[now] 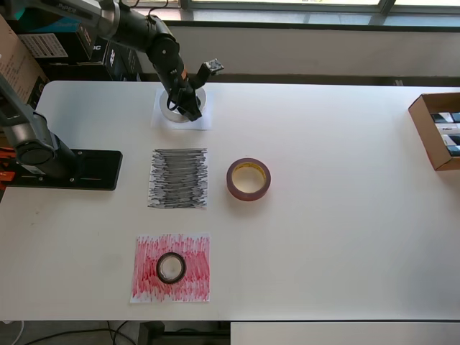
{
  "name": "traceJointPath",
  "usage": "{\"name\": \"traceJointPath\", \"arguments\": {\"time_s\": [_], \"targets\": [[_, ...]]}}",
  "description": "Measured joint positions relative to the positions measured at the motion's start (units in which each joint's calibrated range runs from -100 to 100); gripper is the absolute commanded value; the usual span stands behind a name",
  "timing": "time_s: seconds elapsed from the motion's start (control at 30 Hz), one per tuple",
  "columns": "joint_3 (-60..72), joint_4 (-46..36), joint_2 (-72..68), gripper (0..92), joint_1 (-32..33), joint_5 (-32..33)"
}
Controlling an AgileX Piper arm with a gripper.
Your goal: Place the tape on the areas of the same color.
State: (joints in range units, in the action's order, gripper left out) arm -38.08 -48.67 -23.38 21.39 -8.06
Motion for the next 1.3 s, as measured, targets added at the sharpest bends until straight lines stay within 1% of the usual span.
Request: {"name": "traceJointPath", "arguments": {"time_s": [0.23,0.37,0.53,0.6,0.63,0.8,0.9,0.97,1.3], "targets": [[0.0,0.1,-2.1,0.1,0.0,-0.1],[0.0,2.7,-2.2,0.1,0.0,-0.1],[0.0,2.7,-2.2,0.7,0.0,-0.1],[0.0,2.7,-2.2,5.3,0.0,-0.1],[0.0,2.7,-2.2,9.7,0.0,-0.1],[0.0,2.7,-2.2,39.0,0.0,-0.1],[0.0,2.7,-2.2,51.3,0.0,0.0],[0.0,2.7,-2.2,54.4,0.0,0.0],[0.0,2.7,-1.6,54.5,0.8,-0.8]]}}
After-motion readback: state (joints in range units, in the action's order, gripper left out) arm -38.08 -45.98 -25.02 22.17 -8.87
